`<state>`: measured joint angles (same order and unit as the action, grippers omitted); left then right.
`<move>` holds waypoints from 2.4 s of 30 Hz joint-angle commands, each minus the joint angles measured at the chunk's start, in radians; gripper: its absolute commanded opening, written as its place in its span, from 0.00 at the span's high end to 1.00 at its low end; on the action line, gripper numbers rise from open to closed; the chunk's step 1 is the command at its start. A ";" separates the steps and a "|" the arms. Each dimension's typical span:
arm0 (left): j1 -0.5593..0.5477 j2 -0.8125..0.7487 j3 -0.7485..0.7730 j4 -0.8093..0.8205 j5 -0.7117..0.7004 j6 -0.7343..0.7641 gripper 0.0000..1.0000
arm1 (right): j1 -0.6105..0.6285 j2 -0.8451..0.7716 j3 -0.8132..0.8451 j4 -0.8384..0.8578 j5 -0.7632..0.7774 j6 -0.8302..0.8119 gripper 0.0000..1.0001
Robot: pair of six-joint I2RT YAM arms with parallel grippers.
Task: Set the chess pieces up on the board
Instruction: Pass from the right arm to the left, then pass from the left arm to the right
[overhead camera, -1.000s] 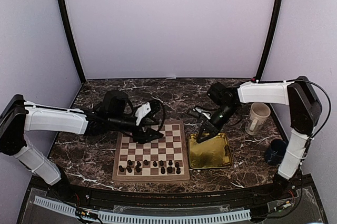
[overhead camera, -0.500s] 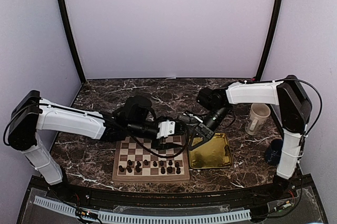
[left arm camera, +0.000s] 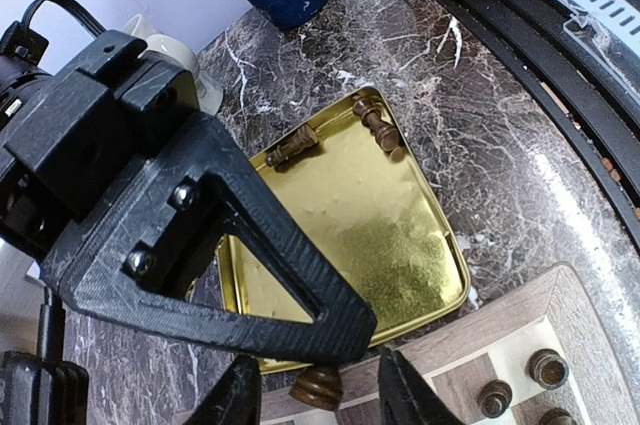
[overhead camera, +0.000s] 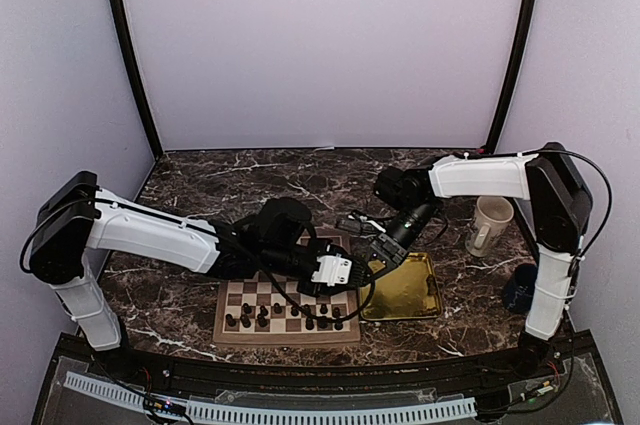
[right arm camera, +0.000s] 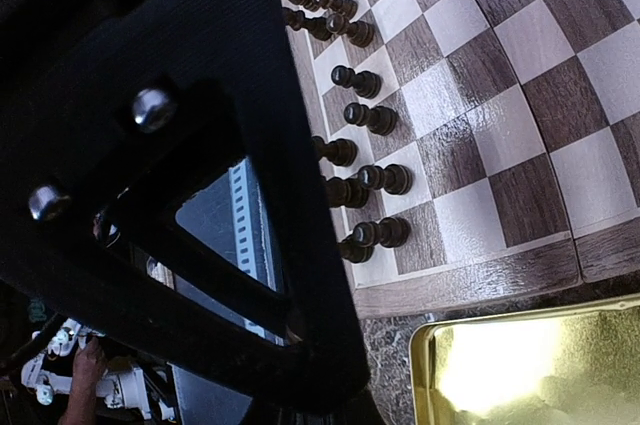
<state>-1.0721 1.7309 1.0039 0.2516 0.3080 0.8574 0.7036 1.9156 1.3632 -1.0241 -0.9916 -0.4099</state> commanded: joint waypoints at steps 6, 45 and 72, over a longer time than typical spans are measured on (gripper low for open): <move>-0.027 0.008 0.026 -0.018 -0.111 0.082 0.65 | 0.010 -0.016 -0.002 -0.015 -0.017 -0.004 1.00; 0.094 -0.046 -0.145 0.636 -0.160 -0.799 0.81 | -0.145 -0.293 0.059 0.447 0.219 0.251 0.65; 0.101 0.000 -0.080 0.686 -0.204 -0.907 0.82 | -0.127 -0.260 0.018 0.587 -0.028 0.454 0.72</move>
<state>-0.9741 1.7287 0.8848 0.9260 0.1120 -0.0326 0.5629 1.6867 1.4029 -0.4690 -1.0016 0.0357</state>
